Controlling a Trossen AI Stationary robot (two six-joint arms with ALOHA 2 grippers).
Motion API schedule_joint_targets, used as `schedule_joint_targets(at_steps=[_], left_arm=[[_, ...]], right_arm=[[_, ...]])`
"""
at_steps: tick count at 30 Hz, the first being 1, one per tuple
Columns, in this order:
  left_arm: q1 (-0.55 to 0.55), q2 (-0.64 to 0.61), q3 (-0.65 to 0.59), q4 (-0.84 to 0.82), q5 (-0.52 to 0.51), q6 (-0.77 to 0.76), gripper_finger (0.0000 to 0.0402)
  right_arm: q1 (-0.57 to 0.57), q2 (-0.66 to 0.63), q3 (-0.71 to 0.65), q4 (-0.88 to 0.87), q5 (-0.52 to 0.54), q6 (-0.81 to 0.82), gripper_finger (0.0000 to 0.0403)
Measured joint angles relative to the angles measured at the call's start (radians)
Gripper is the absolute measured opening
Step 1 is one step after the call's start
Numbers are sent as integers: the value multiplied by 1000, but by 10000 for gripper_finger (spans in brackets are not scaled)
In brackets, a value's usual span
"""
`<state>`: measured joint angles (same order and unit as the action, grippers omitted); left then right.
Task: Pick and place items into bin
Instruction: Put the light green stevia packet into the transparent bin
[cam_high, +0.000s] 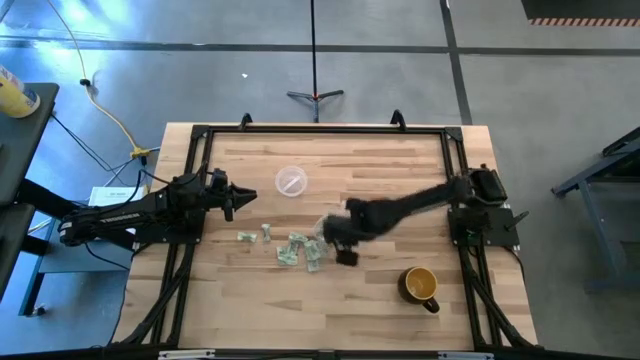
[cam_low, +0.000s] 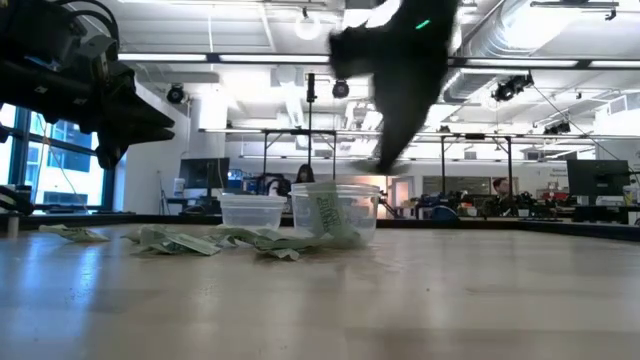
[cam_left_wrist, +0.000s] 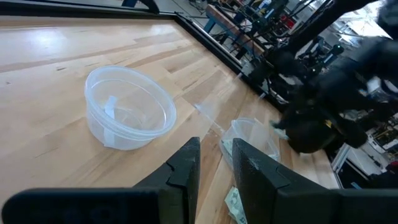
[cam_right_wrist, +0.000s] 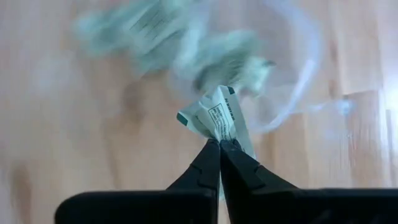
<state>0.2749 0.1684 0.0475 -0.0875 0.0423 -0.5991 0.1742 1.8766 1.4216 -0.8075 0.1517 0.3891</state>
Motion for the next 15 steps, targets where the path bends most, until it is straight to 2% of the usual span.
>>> schedule_joint_targets(at_steps=[4,7,11,15], left_arm=[[0,0,0,0,1,-7,129],[0,0,0,0,1,-12,129],[0,0,0,0,2,-12,129],[0,2,0,0,2,-10,129]], right_arm=[[-100,-1,2,159,-75,89,1],[-145,7,2,164,-121,116,2],[-153,25,1,135,-172,50,1],[-144,58,2,177,-185,37,1]])
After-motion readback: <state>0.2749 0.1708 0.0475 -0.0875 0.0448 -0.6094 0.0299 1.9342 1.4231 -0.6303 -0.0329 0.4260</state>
